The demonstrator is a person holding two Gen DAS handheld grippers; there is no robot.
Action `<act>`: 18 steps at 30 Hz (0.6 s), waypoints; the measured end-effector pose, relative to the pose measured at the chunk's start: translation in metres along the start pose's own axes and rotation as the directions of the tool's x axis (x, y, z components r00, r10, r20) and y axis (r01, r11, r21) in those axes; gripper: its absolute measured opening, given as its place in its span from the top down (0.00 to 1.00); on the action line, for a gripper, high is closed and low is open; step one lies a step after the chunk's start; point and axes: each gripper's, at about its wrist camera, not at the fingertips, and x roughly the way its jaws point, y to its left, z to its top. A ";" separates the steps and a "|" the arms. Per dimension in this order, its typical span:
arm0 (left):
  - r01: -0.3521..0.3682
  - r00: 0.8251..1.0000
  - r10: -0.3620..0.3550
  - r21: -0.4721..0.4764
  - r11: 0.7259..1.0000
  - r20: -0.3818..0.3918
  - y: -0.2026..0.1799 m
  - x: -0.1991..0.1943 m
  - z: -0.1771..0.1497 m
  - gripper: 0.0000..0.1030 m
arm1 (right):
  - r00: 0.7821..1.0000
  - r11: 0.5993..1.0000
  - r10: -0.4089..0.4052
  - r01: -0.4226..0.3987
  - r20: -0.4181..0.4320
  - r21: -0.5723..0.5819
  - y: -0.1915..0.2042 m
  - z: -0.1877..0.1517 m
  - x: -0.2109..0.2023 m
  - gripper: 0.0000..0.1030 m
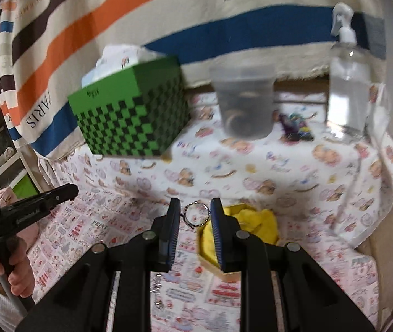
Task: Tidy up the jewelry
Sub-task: 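Carry both items over the yellow box and open both tools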
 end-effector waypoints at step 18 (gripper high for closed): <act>0.197 0.969 -0.180 0.091 0.976 -0.168 -0.109 0.097 -0.018 0.90 | 0.995 0.998 -0.028 0.033 -0.099 0.051 -0.064 -0.045 0.070 0.80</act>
